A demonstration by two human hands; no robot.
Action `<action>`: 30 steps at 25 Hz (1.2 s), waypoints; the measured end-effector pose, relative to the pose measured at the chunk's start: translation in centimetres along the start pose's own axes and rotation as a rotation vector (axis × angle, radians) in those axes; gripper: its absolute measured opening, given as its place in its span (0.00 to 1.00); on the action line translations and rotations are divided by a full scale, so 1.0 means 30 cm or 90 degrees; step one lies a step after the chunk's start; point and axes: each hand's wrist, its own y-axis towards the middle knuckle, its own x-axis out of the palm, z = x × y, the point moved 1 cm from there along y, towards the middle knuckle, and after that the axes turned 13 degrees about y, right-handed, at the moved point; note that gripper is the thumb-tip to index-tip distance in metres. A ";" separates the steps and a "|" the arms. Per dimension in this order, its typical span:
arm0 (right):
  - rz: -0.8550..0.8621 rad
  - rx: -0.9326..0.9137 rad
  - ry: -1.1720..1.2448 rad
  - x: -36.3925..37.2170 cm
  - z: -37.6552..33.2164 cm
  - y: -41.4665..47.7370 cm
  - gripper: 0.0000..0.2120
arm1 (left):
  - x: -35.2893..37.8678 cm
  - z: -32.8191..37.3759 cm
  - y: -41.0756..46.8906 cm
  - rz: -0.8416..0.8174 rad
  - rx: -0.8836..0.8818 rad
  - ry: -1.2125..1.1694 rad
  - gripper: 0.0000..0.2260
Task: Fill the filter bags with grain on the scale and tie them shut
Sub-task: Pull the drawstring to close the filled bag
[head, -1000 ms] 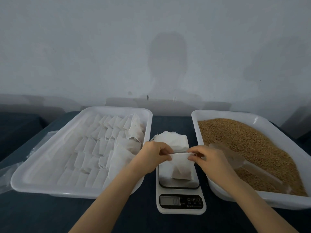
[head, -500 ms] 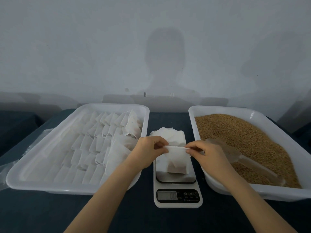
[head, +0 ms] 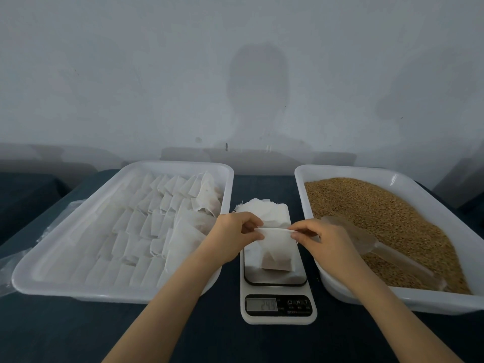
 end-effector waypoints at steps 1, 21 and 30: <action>0.001 0.001 0.001 0.000 0.000 -0.001 0.07 | 0.000 0.000 -0.001 -0.001 -0.001 0.000 0.10; 0.002 -0.029 0.019 0.000 -0.002 -0.007 0.06 | 0.010 0.019 -0.011 -0.069 0.032 0.048 0.20; 0.024 -0.052 0.138 -0.007 -0.026 -0.011 0.08 | -0.022 0.035 -0.006 -0.052 0.025 0.036 0.12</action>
